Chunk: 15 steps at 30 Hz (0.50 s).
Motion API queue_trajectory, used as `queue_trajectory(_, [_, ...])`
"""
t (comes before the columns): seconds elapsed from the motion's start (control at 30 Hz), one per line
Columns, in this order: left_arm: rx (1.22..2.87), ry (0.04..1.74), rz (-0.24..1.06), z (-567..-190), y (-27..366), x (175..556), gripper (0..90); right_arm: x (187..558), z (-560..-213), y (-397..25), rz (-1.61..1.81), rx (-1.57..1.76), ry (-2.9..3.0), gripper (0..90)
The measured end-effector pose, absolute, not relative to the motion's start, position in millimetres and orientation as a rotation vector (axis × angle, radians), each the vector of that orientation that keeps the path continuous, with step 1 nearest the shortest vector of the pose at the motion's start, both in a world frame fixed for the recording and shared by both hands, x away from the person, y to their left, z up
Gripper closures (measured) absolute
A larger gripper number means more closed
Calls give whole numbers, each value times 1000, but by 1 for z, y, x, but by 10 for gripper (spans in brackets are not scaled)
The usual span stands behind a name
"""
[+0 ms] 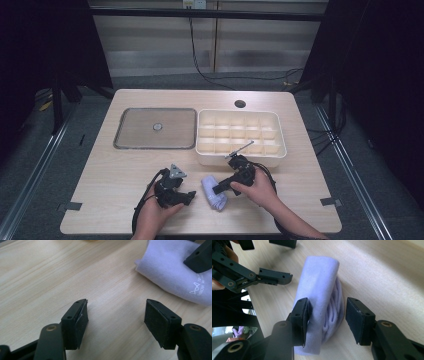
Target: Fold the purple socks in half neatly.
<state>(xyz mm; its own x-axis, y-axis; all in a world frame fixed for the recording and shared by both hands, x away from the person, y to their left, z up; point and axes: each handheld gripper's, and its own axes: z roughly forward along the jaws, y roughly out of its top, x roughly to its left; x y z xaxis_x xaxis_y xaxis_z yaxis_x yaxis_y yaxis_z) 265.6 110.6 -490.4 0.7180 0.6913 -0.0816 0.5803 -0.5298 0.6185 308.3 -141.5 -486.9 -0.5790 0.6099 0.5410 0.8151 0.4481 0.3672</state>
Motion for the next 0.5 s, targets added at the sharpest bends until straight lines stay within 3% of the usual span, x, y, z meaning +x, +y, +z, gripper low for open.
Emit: queue_trajectory(0.5, [2310, 902, 304, -494, 110, 264, 317, 309, -490, -141, -839, -1251, -2331, 668])
